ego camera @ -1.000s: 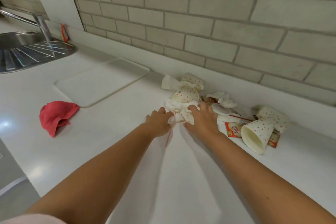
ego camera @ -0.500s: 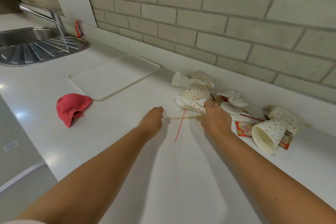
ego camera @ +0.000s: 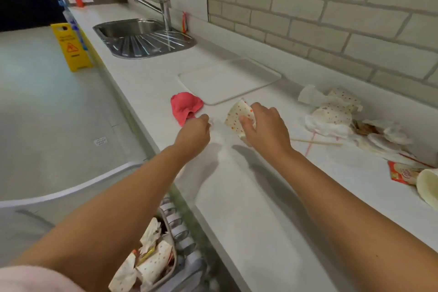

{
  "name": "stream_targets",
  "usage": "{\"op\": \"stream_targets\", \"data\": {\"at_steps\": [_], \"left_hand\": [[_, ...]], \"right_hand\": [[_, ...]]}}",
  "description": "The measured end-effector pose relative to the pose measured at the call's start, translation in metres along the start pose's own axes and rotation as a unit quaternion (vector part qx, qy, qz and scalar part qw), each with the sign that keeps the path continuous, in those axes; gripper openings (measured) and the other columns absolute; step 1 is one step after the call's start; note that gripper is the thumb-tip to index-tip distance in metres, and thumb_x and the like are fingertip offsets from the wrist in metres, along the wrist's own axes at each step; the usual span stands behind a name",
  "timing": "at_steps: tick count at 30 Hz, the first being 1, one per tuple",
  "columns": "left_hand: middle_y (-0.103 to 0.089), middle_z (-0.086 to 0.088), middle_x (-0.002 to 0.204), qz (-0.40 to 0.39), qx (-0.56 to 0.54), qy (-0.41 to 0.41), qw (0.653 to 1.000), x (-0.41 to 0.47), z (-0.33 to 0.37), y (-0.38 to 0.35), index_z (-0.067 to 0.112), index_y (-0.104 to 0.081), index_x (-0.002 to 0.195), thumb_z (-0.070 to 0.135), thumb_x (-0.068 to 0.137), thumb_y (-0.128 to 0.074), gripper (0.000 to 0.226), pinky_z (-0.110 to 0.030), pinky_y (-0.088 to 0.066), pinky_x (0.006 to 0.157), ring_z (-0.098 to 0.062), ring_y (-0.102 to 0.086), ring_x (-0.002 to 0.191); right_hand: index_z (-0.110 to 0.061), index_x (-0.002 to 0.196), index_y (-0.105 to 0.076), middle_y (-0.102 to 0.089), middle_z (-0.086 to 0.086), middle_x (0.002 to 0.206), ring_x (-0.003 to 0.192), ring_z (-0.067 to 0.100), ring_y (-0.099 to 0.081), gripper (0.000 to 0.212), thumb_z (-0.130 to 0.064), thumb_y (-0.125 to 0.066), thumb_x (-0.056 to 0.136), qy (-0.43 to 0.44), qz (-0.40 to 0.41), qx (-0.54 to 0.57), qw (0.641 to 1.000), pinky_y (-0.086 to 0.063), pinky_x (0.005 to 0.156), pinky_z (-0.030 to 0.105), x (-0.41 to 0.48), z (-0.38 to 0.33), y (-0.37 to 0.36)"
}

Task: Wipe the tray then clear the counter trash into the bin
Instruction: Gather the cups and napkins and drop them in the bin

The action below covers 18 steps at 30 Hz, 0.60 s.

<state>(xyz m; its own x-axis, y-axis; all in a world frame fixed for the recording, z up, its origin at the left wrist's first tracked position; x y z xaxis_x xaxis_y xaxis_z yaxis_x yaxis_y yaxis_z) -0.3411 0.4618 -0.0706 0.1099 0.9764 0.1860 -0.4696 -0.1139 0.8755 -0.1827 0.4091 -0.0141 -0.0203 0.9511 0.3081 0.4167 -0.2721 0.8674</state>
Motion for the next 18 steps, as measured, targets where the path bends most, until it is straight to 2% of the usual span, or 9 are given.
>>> {"op": "stream_targets", "data": {"at_steps": [2, 4, 7, 10, 13, 15, 16, 18], "left_hand": [[-0.058, -0.021, 0.083, 0.020, 0.006, 0.022, 1.000, -0.016, -0.031, 0.017, -0.001, -0.052, 0.098, 0.009, 0.097, -0.034, 0.021, -0.039, -0.038, 0.066, -0.034, -0.053, 0.078], [-0.057, -0.022, 0.080, 0.040, -0.009, 0.041, 0.998, -0.031, -0.056, 0.029, 0.000, -0.051, 0.091, 0.015, 0.098, -0.034, 0.024, -0.039, -0.038, 0.064, -0.037, -0.055, 0.079], [-0.051, -0.014, 0.073, 0.082, -0.039, 0.105, 0.990, -0.062, -0.104, 0.050, 0.005, -0.045, 0.083, 0.024, 0.100, -0.034, 0.028, -0.033, -0.034, 0.061, -0.031, -0.050, 0.071], [-0.058, -0.016, 0.088, 0.103, -0.054, 0.172, 0.978, -0.097, -0.155, 0.059, 0.004, -0.048, 0.103, 0.028, 0.100, -0.031, 0.029, -0.037, -0.039, 0.069, -0.032, -0.053, 0.081], [-0.058, -0.022, 0.110, 0.034, -0.076, 0.245, 0.966, -0.132, -0.201, 0.043, 0.006, -0.042, 0.121, 0.028, 0.101, -0.025, 0.034, -0.038, -0.040, 0.079, -0.031, -0.052, 0.090], [-0.050, -0.022, 0.130, -0.044, -0.066, 0.289, 0.954, -0.154, -0.229, 0.024, 0.006, -0.037, 0.133, 0.027, 0.102, -0.025, 0.040, -0.042, -0.039, 0.097, -0.034, -0.050, 0.113], [-0.045, -0.022, 0.136, -0.081, -0.055, 0.308, 0.946, -0.165, -0.242, 0.015, 0.006, -0.036, 0.136, 0.026, 0.101, -0.027, 0.041, -0.043, -0.035, 0.104, -0.035, -0.046, 0.121], [-0.042, -0.023, 0.139, -0.141, -0.046, 0.341, 0.928, -0.184, -0.259, -0.002, 0.006, -0.035, 0.138, 0.022, 0.100, -0.033, 0.042, -0.041, -0.036, 0.105, -0.036, -0.045, 0.124]], "right_hand": [[-0.006, 0.114, -0.051, -0.057, 0.010, 0.114, 0.107, 0.027, -0.045, 0.030, -0.030, -0.041, 0.097, 0.030, -0.018, 0.025, 0.999, -0.039, 0.074, 0.034, -0.003, -0.032, -0.016], [-0.006, 0.114, -0.051, -0.055, 0.010, 0.115, 0.108, 0.026, -0.045, 0.030, -0.028, -0.043, 0.097, 0.056, -0.030, 0.054, 0.997, -0.039, 0.075, 0.033, -0.008, -0.056, -0.026], [-0.006, 0.116, -0.052, -0.055, 0.010, 0.112, 0.106, 0.026, -0.046, 0.027, -0.024, -0.045, 0.096, 0.108, -0.067, 0.107, 0.986, -0.040, 0.078, 0.035, -0.023, -0.096, -0.046], [-0.009, 0.121, -0.050, -0.057, 0.010, 0.112, 0.106, 0.027, -0.048, 0.030, -0.021, -0.049, 0.094, 0.134, -0.116, 0.129, 0.976, -0.044, 0.077, 0.036, -0.041, -0.127, -0.070], [-0.014, 0.127, -0.047, -0.054, 0.009, 0.114, 0.107, 0.025, -0.048, 0.034, -0.023, -0.050, 0.094, 0.119, -0.157, 0.113, 0.974, -0.050, 0.082, 0.035, -0.060, -0.145, -0.099], [-0.016, 0.125, -0.049, -0.055, 0.007, 0.116, 0.108, 0.022, -0.050, 0.031, -0.023, -0.051, 0.094, 0.119, -0.188, 0.111, 0.969, -0.050, 0.082, 0.031, -0.072, -0.152, -0.125], [-0.016, 0.122, -0.051, -0.056, 0.006, 0.117, 0.109, 0.022, -0.051, 0.029, -0.023, -0.052, 0.094, 0.124, -0.205, 0.108, 0.965, -0.049, 0.080, 0.029, -0.078, -0.155, -0.140], [-0.015, 0.117, -0.054, -0.059, 0.004, 0.117, 0.108, 0.021, -0.053, 0.025, -0.021, -0.053, 0.093, 0.131, -0.237, 0.084, 0.959, -0.048, 0.080, 0.029, -0.087, -0.157, -0.168]]}}
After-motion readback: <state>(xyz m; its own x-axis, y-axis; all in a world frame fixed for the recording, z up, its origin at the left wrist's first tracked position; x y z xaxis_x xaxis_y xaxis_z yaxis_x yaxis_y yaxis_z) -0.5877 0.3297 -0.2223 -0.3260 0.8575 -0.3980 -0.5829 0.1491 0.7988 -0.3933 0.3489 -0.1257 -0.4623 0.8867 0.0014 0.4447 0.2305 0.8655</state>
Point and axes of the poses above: each hand's wrist, its own x-axis towards the middle knuckle, its own y-axis out of the back of the hand, z = x × y, the point moved 3 cm from there along x, towards the middle knuckle
